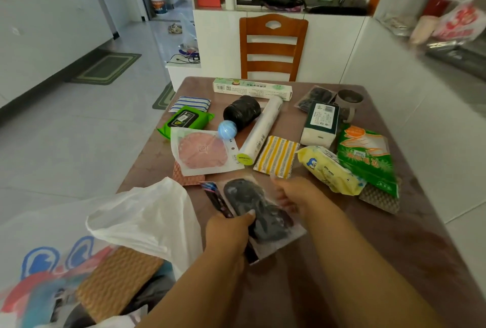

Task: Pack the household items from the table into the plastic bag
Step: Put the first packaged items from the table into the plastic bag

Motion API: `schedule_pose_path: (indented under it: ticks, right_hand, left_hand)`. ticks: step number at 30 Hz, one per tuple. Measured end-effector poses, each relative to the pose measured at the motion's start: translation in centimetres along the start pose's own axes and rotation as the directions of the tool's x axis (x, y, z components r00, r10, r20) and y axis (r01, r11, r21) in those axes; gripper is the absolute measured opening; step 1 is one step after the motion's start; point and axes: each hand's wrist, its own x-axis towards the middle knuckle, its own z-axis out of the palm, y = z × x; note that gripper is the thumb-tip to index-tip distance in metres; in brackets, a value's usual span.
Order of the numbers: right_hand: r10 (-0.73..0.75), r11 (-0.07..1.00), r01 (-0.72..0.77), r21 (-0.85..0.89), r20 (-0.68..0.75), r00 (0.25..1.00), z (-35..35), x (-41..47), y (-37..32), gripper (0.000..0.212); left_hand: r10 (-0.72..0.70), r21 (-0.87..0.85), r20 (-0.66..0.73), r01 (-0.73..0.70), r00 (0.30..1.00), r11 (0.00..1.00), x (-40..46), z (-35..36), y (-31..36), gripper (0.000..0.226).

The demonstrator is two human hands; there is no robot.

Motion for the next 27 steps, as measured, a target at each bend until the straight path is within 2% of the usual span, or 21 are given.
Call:
schedule_pose_path:
  ticks: [2,3,6,9,12,13,15,17,19,21,22,24,27]
  right_hand:
    - [-0.091,0.971,0.015,-0.238,-0.309,0.947,-0.1,3.5,-0.9,0.053]
    - [-0.123,0.957,0.012,-0.289,-0.37,0.921,0.0,4.9,-1.2,0.059]
    - [-0.118,0.956,-0.013,-0.292,-0.427,0.897,0.8,6.8,-1.3,0.066]
    - [-0.096,0.95,-0.032,-0.312,-0.387,0.917,0.9,8.3,-1.8,0.06]
    - [-0.068,0.973,-0.015,-0.231,-0.348,0.935,0.1,8.4,-2.0,0.055]
    - [-0.096,0.982,0.033,-0.187,-0.338,0.936,-0.2,7.4,-1.9,0.048]
    - [-0.156,0.987,0.164,0.002,-0.279,0.947,-1.0,4.7,-0.8,0.018]
    - [-0.174,0.973,0.195,0.123,-0.164,0.971,-2.4,1.4,1.1,0.024]
    - [-0.236,0.969,0.237,0.075,-0.03,0.971,-3.4,-2.0,3.0,0.035]
    - [-0.306,0.943,0.31,-0.119,0.046,0.951,-4.1,-4.2,4.5,0.034]
    - [-0.341,0.909,0.341,-0.24,0.041,0.939,-4.4,-4.9,5.2,0.032]
    - [-0.42,0.845,0.402,-0.353,0.027,0.907,-5.0,-6.5,6.4,0.027]
    - [-0.473,0.853,0.437,-0.284,-0.068,0.879,-5.8,-9.1,8.5,0.021]
  left_hand:
    - [0.01,0.002,-0.04,-0.01,0.999,1.0,0.2,0.3,-0.2,0.034]
    - [0.019,0.0,-0.063,-0.019,0.998,1.0,0.4,0.4,-0.3,0.032]
    - [0.028,-0.006,-0.13,-0.029,0.991,1.0,0.7,0.6,-0.4,0.028]
    - [0.019,0.05,-0.156,-0.011,0.988,0.999,0.7,0.7,-0.5,0.018]
    - [0.019,0.089,-0.154,-0.006,0.988,0.996,0.9,0.8,-0.8,0.021]
    - [0.0,0.085,-0.148,0.013,0.989,0.996,1.1,0.9,-0.9,0.026]
    - [-0.026,0.059,-0.119,0.034,0.993,0.998,1.3,1.1,-1.3,0.034]
    - [-0.093,-0.025,-0.081,0.092,0.992,0.995,1.7,1.5,-1.6,0.037]
    - [-0.197,-0.219,0.041,0.201,0.98,0.955,1.4,1.9,-1.4,0.04]
    - [-0.227,-0.359,0.216,0.294,0.95,0.886,1.2,2.2,-1.6,0.051]
    - [-0.205,-0.355,0.266,0.293,0.942,0.888,0.9,2.4,-1.7,0.052]
    - [-0.151,-0.263,0.342,0.249,0.927,0.932,0.0,2.9,-2.3,0.05]
    - [-0.185,-0.074,0.411,0.235,0.893,0.969,-1.2,3.5,-3.8,0.061]
